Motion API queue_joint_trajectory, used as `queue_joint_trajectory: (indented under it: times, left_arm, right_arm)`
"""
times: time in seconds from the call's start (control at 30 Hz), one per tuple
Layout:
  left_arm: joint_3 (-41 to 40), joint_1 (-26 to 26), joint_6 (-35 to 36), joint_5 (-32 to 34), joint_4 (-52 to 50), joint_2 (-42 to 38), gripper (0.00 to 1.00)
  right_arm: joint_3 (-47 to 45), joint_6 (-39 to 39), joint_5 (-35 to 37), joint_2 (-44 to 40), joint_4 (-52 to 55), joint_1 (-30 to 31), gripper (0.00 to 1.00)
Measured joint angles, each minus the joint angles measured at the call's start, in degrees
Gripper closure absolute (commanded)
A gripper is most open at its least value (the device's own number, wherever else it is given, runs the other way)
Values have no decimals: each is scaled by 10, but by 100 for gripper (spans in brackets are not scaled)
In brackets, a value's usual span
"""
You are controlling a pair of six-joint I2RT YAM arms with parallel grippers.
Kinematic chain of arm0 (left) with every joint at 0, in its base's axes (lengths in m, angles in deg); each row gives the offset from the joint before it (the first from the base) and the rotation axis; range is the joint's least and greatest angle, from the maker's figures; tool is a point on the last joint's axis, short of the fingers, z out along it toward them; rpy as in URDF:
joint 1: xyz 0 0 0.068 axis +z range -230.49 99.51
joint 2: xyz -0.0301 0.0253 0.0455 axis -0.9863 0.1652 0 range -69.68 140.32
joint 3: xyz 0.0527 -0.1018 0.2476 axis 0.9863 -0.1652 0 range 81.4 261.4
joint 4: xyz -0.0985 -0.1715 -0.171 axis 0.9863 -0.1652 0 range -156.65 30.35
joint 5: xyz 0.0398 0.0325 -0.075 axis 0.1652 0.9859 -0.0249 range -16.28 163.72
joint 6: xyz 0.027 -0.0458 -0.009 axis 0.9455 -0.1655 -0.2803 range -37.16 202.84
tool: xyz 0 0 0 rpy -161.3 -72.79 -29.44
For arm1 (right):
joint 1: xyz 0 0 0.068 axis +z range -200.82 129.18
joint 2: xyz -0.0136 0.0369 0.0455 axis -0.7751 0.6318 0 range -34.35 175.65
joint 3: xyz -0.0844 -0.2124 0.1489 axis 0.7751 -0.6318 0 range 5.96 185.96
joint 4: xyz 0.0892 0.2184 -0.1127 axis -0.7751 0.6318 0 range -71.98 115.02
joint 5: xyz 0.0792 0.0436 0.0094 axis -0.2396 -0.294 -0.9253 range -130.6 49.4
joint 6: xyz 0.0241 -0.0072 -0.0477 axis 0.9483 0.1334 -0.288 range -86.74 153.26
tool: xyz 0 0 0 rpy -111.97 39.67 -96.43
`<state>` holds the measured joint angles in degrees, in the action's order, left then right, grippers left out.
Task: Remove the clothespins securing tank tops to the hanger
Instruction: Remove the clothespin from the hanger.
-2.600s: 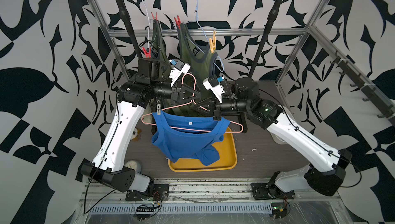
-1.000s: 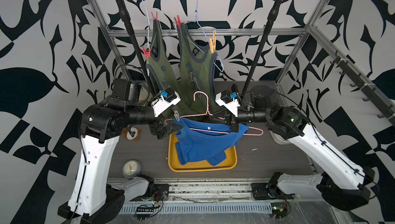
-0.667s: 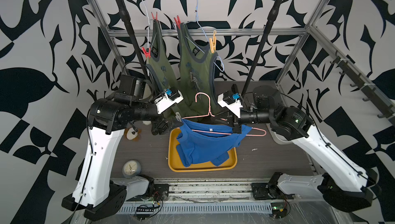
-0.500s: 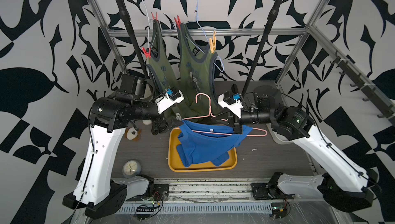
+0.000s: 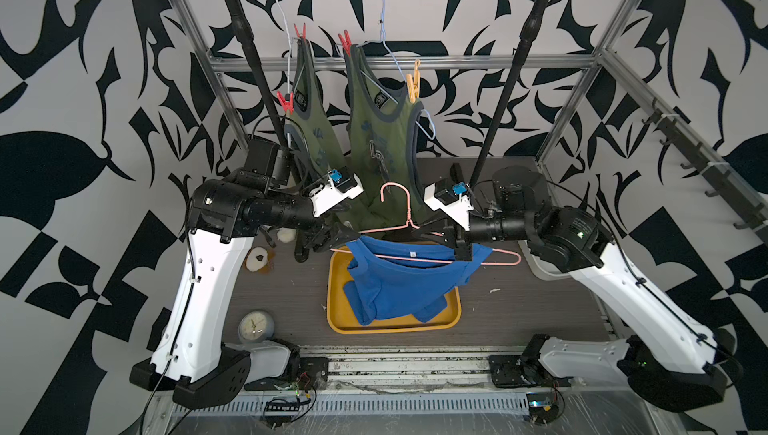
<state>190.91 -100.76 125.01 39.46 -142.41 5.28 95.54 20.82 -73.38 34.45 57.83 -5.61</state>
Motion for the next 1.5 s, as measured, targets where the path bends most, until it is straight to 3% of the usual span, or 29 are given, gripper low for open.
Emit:
queue_joint_trajectory:
  times: [0.9, 1.23, 1.5]
  left_arm:
    - [-7, 0, 8, -7, -11, -1, 55]
    - [-10, 0, 7, -11, -10, -4, 68]
    - [-13, 0, 6, -12, -9, -7, 84]
  right_arm:
    - [6, -8, 10, -6, 3, 0, 100]
    - [6, -8, 12, -6, 7, 0, 100]
    - [6, -9, 15, -6, 9, 0, 100]
